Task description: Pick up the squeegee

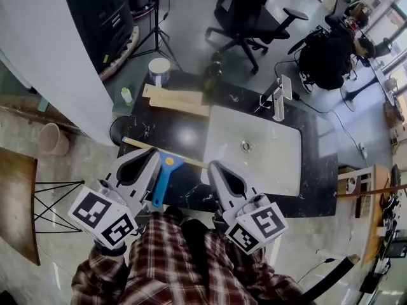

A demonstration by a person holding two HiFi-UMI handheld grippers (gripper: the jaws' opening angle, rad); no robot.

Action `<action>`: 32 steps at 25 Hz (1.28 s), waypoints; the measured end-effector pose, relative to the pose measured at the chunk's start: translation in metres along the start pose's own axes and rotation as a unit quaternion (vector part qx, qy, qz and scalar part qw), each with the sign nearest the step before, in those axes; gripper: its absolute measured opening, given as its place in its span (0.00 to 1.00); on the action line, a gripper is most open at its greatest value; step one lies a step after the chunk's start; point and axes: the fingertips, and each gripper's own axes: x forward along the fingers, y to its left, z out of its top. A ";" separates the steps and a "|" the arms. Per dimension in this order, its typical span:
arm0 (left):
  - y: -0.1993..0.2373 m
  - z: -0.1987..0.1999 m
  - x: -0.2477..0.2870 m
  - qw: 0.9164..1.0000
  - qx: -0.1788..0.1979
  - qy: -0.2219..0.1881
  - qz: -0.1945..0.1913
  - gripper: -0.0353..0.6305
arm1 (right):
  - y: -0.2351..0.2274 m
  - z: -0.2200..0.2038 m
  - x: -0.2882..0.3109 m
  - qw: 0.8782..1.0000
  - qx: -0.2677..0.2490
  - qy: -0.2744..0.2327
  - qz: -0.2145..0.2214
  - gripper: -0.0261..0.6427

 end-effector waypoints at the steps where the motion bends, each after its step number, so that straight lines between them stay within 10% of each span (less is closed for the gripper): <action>1: 0.001 0.000 0.003 1.000 0.000 0.002 -0.003 0.07 | -0.002 0.001 0.004 1.000 0.000 0.000 0.000 0.06; 17: 0.009 0.016 0.031 0.999 0.016 -0.005 0.045 0.07 | -0.025 0.018 0.029 0.998 -0.006 0.023 0.057 0.06; 22: 0.006 0.013 0.035 0.998 0.015 -0.006 0.060 0.24 | -0.029 0.017 0.027 0.997 -0.008 0.030 0.073 0.06; 32: 0.015 -0.032 0.039 0.990 0.029 0.100 0.094 0.38 | -0.034 0.011 0.021 0.995 0.003 0.031 0.095 0.06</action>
